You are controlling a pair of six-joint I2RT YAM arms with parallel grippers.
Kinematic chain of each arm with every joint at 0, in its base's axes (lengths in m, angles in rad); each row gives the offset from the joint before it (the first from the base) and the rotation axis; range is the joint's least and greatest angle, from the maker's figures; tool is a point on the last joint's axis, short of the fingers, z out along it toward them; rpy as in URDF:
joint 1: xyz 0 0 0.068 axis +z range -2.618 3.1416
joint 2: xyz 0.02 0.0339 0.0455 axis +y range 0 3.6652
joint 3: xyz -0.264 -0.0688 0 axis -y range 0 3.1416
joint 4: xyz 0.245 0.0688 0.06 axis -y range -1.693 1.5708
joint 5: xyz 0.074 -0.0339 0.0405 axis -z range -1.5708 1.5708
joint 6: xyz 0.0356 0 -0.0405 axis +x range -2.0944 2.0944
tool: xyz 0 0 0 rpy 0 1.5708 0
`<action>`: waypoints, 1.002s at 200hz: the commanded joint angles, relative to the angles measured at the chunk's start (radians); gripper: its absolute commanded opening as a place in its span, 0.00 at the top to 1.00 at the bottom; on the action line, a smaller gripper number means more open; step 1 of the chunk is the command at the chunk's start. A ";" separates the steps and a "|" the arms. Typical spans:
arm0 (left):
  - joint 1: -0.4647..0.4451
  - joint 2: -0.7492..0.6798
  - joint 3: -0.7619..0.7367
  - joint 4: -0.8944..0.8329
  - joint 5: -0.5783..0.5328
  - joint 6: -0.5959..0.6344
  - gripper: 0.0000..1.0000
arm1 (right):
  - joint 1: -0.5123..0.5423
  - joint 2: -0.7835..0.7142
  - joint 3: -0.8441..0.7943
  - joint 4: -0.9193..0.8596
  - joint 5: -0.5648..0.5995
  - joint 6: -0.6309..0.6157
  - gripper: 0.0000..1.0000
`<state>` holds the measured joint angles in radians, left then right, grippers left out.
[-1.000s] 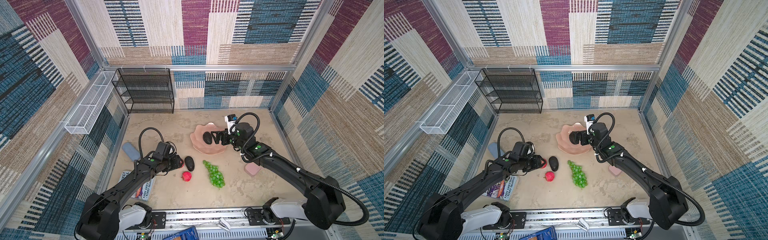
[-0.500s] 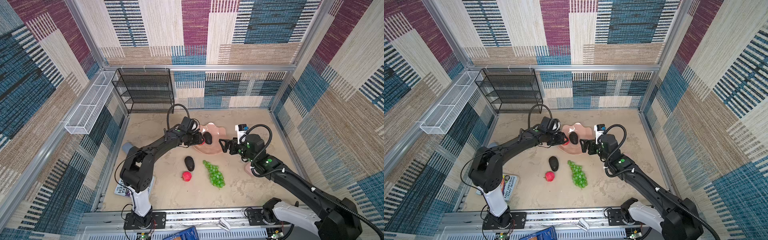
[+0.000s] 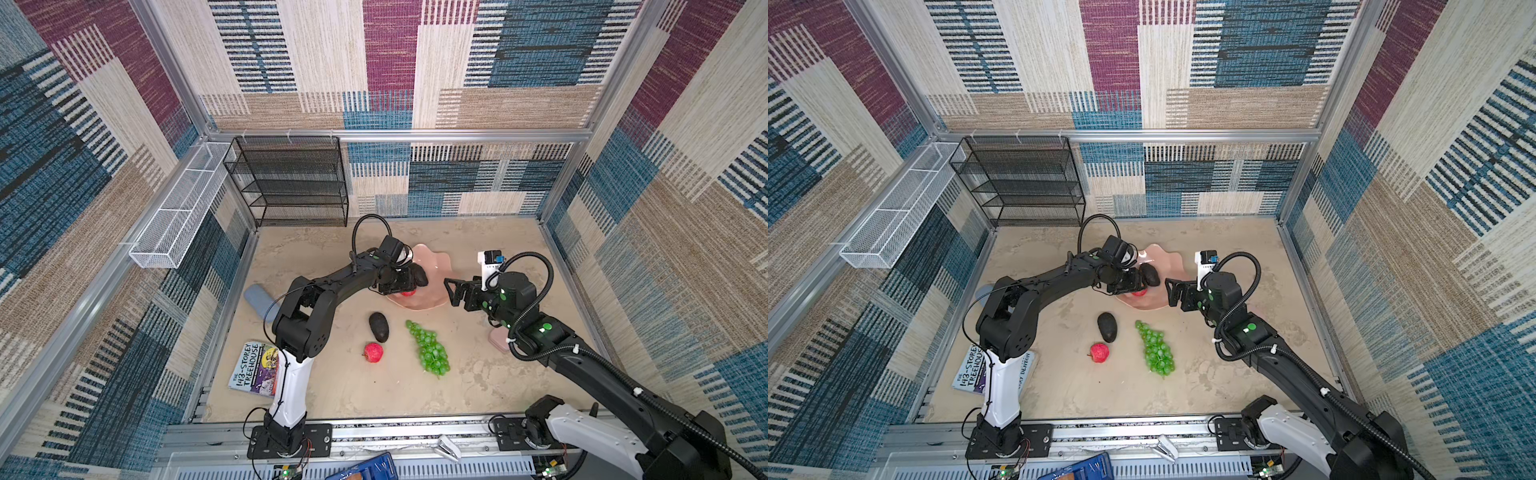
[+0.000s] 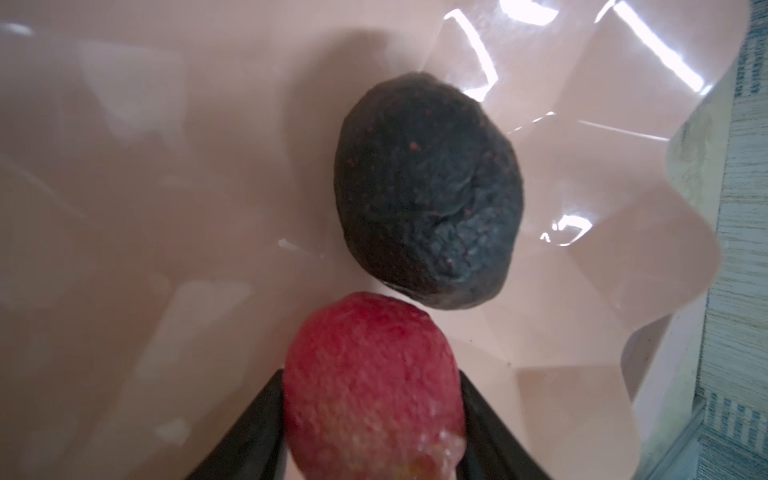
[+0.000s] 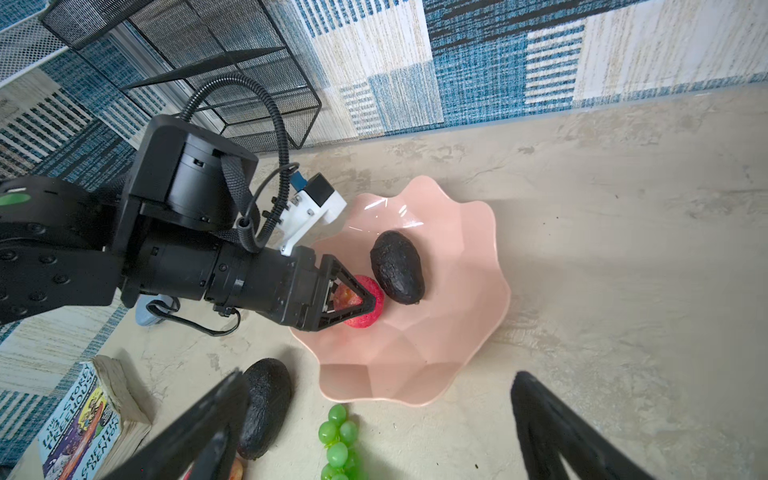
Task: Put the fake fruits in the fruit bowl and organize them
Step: 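Grasp a red apple with the left gripper and place it in the bowl, then grasp the second dark avocado with the right gripper and lift it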
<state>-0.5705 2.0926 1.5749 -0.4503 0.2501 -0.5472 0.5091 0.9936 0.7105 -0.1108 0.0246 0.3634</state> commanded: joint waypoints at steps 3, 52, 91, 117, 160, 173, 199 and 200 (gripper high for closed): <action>-0.009 -0.010 0.004 -0.024 -0.008 -0.009 0.35 | 0.000 0.000 0.009 0.003 0.023 -0.014 0.01; -0.011 -0.119 0.028 0.010 0.013 -0.003 0.05 | 0.002 0.043 0.055 -0.044 0.026 -0.044 0.04; 0.017 -0.381 -0.116 0.134 -0.147 -0.006 0.04 | 0.050 0.113 0.091 -0.062 -0.028 -0.049 0.08; 0.067 -0.653 -0.394 0.303 -0.321 -0.015 0.01 | 0.184 0.208 0.125 -0.058 0.020 -0.035 0.08; 0.203 -1.004 -0.750 0.276 -0.485 -0.055 0.01 | 0.369 0.453 0.223 -0.022 0.031 0.009 0.09; 0.252 -1.086 -0.834 0.242 -0.483 -0.092 0.01 | 0.407 0.529 0.259 -0.014 0.036 0.016 0.09; 0.308 -1.227 -0.960 0.205 -0.472 -0.141 0.01 | 0.431 0.653 0.309 0.009 0.023 0.028 0.09; 0.309 -1.231 -0.963 0.202 -0.473 -0.142 0.01 | 0.431 0.657 0.311 0.010 0.024 0.029 0.09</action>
<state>-0.2920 0.9463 0.6846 -0.2188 -0.2020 -0.6239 0.9306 1.5715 0.9855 -0.1520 0.0460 0.3649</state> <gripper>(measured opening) 0.995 0.907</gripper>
